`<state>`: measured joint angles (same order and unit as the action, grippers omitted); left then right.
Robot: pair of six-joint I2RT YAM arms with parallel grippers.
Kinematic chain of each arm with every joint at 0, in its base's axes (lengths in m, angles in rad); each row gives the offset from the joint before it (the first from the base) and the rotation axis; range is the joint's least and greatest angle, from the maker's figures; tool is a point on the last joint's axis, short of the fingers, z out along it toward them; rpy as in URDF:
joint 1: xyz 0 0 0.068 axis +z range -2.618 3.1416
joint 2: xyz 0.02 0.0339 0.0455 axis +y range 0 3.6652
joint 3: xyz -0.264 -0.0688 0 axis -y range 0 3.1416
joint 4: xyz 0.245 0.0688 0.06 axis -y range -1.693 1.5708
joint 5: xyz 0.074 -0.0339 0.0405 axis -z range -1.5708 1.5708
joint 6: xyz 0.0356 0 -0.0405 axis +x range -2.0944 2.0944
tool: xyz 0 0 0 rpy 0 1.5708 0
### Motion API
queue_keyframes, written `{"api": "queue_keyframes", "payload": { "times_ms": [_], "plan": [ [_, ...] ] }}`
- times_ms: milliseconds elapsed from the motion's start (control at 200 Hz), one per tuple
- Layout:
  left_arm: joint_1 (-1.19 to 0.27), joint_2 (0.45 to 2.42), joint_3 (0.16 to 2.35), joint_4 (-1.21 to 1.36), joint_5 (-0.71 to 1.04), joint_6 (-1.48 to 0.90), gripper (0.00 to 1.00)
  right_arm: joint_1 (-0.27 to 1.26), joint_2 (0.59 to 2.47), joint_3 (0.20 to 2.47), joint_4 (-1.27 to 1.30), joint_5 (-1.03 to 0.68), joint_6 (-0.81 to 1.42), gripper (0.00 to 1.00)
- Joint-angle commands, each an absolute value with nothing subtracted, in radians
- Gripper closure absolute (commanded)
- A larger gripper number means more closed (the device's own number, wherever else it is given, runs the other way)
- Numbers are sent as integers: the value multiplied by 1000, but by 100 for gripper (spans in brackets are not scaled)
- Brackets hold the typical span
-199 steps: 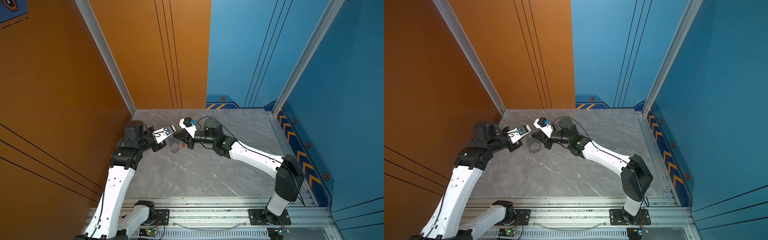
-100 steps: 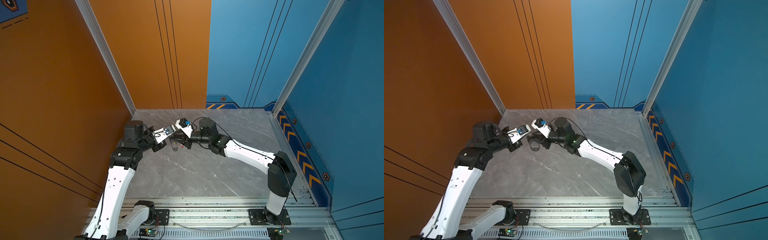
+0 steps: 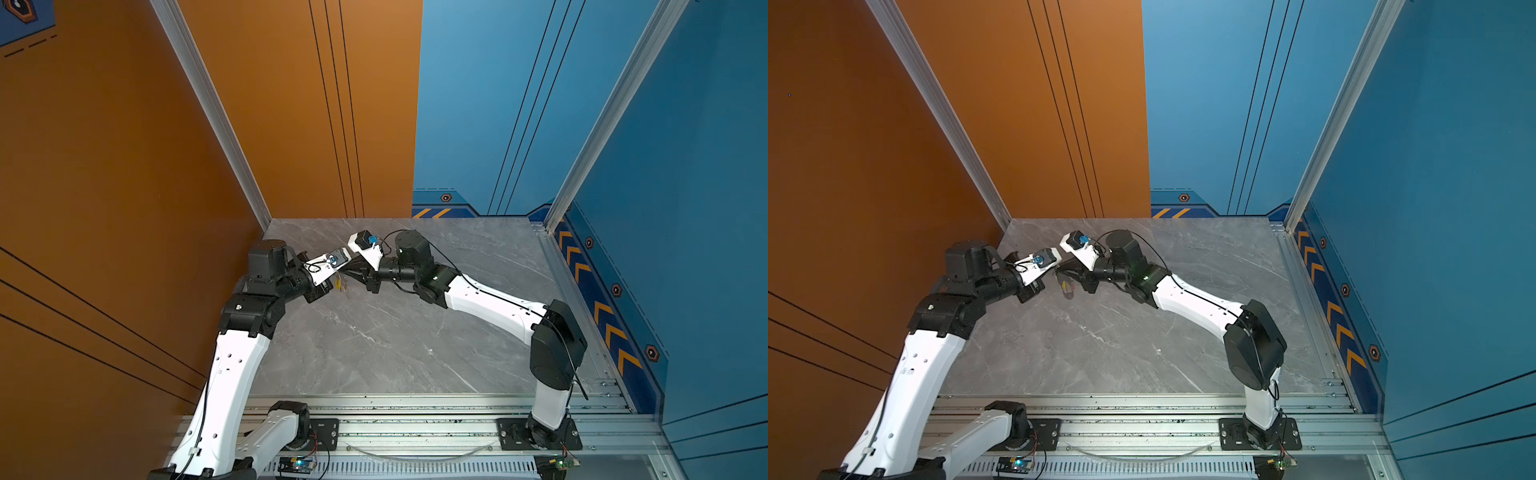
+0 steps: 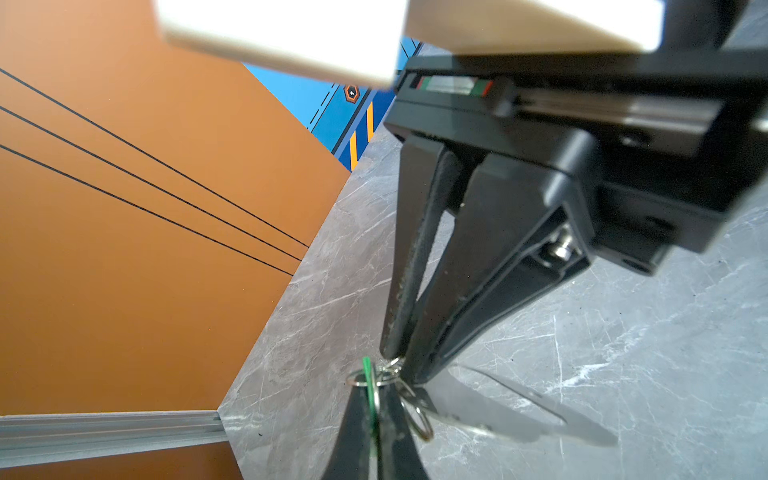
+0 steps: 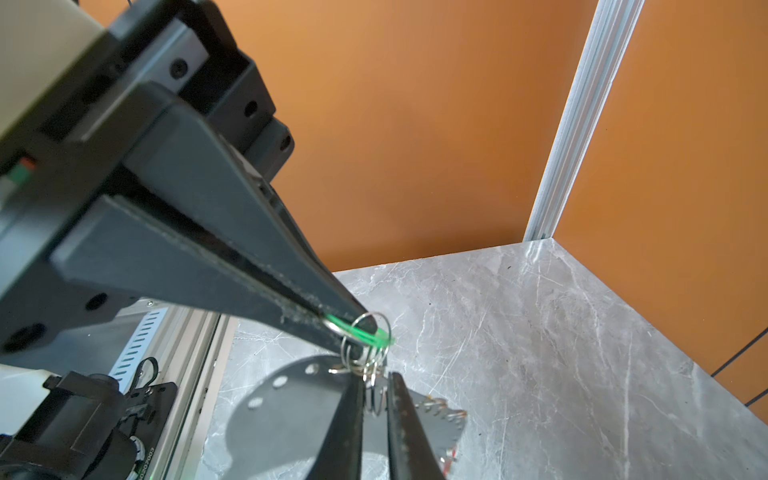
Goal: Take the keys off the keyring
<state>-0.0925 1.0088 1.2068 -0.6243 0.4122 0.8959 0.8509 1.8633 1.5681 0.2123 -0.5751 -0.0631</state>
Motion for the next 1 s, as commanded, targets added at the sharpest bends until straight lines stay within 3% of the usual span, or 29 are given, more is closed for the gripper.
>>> {"api": "queue_keyframes", "payload": {
  "times_ms": [0,170,631,996],
  "plan": [
    [-97,1005,1250,-627,444,874,100,838,1880,1604,181,-588,-63,89],
    [-97,1002,1247,-627,440,871,100,838,1884,1625,162,-601,-64,100],
    [-19,999,1237,-627,383,918,100,833,1798,1543,200,-536,-80,100],
    [21,1006,1199,-618,398,921,100,826,1744,1457,424,-501,41,100]
  ]
}}
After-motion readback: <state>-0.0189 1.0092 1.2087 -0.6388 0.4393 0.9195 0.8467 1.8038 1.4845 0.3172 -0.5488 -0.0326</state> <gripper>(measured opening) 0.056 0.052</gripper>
